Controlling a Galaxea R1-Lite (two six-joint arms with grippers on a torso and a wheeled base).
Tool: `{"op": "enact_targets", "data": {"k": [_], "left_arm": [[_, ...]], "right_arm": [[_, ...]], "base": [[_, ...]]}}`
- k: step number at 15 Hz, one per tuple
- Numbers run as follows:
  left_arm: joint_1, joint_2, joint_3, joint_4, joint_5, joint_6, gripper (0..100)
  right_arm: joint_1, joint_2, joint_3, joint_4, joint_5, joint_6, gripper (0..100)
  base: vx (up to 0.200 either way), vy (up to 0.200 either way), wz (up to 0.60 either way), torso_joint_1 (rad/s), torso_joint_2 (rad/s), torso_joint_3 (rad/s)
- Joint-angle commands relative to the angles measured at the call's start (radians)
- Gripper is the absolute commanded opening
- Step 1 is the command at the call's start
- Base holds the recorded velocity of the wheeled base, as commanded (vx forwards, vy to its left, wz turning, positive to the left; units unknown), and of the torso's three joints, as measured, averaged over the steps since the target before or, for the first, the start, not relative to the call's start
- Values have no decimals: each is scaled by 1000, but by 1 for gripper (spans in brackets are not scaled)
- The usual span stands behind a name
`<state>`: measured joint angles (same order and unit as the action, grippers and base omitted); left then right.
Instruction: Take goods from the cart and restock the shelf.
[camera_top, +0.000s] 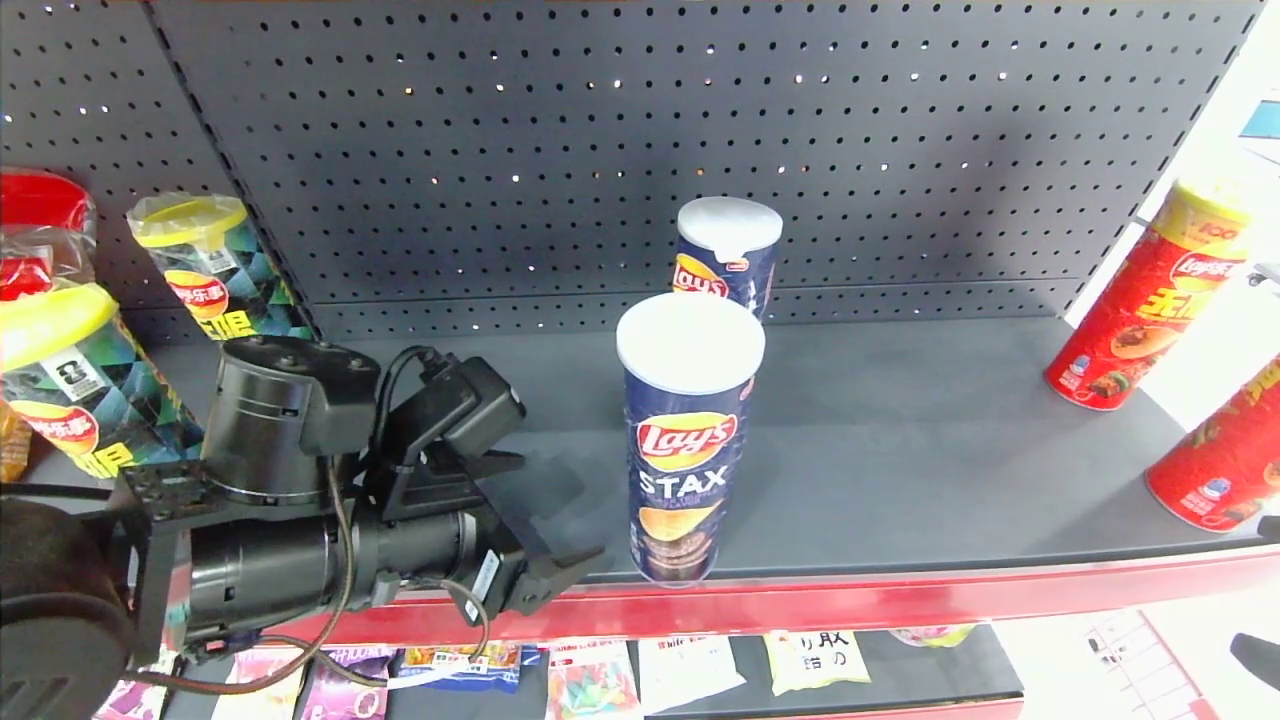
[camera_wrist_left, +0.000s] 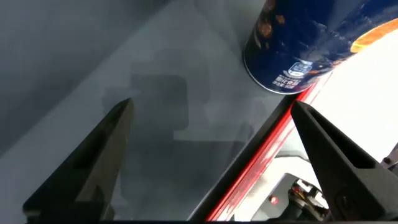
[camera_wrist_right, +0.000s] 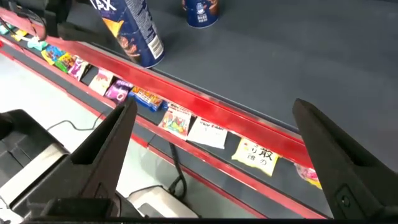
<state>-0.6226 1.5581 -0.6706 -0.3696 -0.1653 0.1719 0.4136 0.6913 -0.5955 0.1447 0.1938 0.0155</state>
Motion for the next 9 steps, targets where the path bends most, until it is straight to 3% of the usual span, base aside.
{"op": "enact_targets", "data": {"k": [1, 9], "left_arm": [[-5, 11, -1, 0, 0, 0, 100], [-23, 57, -29, -2, 0, 8, 100]], "right_arm": [[1, 7, -3, 1, -1, 0, 100], [-1, 8, -9, 1, -1, 0, 100]], "base": [[0, 0, 0, 0, 0, 0], [0, 0, 0, 0, 0, 0]]}}
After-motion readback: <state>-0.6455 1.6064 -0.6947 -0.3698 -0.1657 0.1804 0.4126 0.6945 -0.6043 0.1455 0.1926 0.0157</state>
